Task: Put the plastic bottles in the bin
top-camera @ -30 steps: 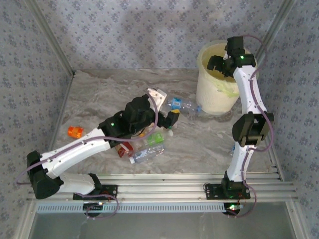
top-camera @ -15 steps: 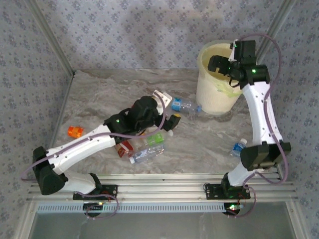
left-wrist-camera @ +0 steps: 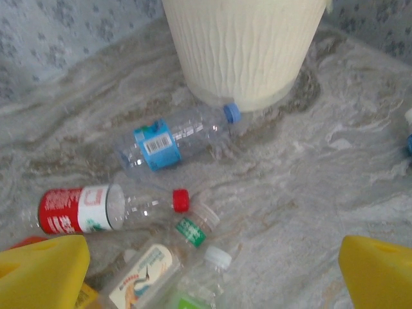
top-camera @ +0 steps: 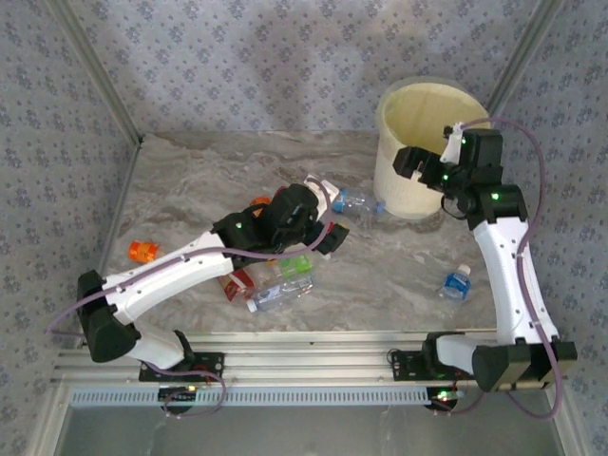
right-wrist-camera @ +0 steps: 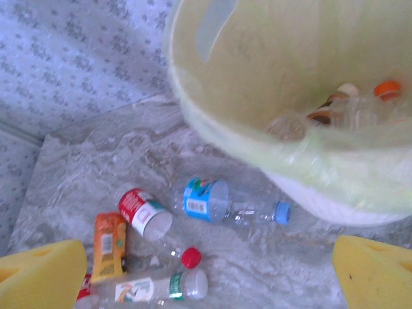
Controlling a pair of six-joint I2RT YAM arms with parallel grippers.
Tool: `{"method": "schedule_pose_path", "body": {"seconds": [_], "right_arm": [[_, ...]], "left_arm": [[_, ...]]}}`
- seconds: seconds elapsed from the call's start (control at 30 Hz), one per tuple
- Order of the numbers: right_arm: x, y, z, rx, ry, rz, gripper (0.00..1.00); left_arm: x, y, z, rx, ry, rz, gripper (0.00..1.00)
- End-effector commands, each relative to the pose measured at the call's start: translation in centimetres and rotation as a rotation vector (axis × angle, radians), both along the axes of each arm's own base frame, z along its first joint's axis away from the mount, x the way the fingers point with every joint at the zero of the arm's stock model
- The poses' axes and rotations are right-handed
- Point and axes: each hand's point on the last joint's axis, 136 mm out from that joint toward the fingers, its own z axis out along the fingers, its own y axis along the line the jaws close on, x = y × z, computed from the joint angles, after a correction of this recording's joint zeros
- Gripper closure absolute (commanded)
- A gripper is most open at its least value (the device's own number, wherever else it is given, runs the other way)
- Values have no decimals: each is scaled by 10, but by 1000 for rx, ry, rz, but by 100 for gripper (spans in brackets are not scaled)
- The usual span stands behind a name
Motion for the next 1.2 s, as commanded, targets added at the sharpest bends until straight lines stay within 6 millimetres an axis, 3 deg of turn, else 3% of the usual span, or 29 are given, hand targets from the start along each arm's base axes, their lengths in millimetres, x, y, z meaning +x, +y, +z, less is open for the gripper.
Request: {"method": "schedule_pose_path", "body": {"seconds": [0.0, 0.17, 0.37, 0.6, 0.87, 1.17], "right_arm": [[-13, 21, -8, 35, -6, 76, 0], [-35, 54, -33, -30, 16, 145, 0], [-58, 90, -66, -22, 69, 214, 0], [-75, 108, -102, -64, 155, 262, 0], [-92, 127, -120, -26, 197, 350, 0], [-102, 147, -119, 11, 195, 463, 0]], "left_arm": [[-11, 10, -28, 61, 121, 31, 0], [-23, 31, -54, 75, 188, 76, 0], [-38, 77, -76, 118, 236, 179, 0], [-58, 127, -97, 237, 277, 238, 0], [-81, 141, -121, 306, 388, 139, 0], [-95, 139, -146, 361, 468, 115, 1]]}}
